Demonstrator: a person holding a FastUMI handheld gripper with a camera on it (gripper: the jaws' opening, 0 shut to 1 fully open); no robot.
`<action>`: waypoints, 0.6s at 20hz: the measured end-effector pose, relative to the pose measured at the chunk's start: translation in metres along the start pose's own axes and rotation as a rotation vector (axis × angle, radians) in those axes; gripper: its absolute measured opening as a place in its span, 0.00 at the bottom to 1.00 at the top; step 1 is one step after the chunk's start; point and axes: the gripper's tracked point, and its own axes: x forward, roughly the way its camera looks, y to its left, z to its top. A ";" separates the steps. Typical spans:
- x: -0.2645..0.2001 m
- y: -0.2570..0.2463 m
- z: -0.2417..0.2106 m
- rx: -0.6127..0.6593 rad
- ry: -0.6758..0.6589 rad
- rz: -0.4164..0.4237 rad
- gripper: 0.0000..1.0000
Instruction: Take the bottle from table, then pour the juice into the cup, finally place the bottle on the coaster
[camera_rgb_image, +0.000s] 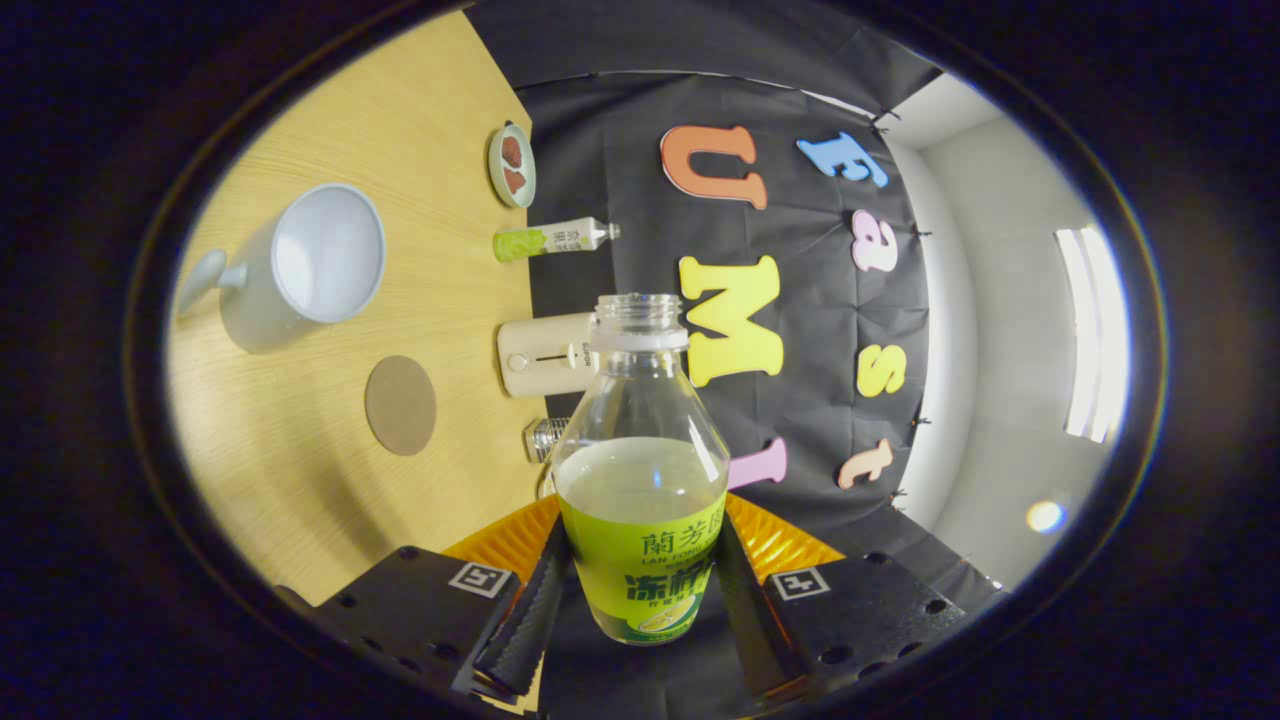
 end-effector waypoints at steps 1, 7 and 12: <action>0.000 0.000 0.003 -0.018 -0.004 -0.010 0.80; -0.003 0.001 0.016 -0.143 -0.029 -0.064 0.80; -0.006 -0.004 0.021 -0.226 -0.037 -0.107 0.80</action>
